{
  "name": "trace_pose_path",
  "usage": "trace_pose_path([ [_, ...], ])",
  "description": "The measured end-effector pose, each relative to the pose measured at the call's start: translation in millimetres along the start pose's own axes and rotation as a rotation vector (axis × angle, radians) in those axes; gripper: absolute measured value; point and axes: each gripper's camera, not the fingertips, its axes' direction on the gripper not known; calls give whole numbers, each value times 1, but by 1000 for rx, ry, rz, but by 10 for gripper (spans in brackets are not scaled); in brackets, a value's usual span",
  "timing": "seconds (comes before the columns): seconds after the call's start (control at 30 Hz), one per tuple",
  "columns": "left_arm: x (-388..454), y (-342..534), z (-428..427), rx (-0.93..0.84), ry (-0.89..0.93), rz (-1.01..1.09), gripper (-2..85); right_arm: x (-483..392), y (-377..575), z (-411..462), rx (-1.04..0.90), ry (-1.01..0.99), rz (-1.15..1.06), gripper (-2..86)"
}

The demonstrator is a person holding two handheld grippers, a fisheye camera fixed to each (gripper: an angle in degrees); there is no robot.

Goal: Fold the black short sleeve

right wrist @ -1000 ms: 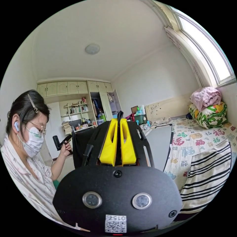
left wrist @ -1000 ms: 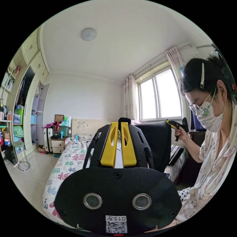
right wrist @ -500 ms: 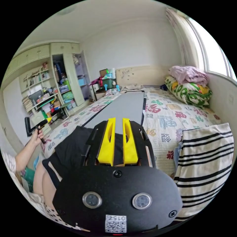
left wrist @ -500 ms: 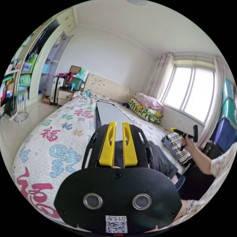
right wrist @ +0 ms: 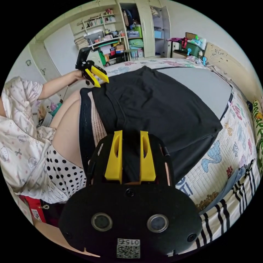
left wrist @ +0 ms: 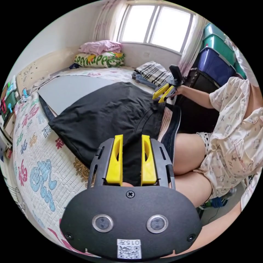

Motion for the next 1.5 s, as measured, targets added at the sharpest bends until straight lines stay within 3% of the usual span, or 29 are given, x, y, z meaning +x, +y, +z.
trace_pose_path([
  [0.23,-24,-42,53,-95,-28,21,66,22,-8,-4,-38,52,12,31],
  [0.37,-54,-56,58,-77,73,34,10,47,-25,-17,-61,-47,-23,1],
  [0.5,-137,-117,11,51,65,-5,0,117,-99,-72,-46,73,-33,-3],
  [0.57,-186,-171,-15,120,-37,-40,2,199,-182,-134,152,317,200,4],
  [0.63,-237,-224,-45,269,-209,-184,8,253,-230,-175,361,407,383,24],
  [0.67,-261,-245,-62,401,-267,-282,21,280,-251,-194,461,426,539,41],
  [0.73,-280,-255,-75,646,-237,-398,83,296,-267,-206,548,372,635,63],
  [0.8,-277,-249,-63,680,-192,-392,90,287,-272,-200,585,271,544,76],
  [0.87,-272,-236,-34,588,-206,-377,86,268,-269,-165,488,213,400,85],
  [1.0,-271,-205,61,327,-251,-379,88,274,-257,-99,297,241,386,89],
  [1.33,-272,-279,213,1,-138,-177,112,302,-323,-52,42,261,291,117],
  [1.5,-289,-270,232,-25,-140,-205,42,325,-341,-63,22,291,364,37],
])
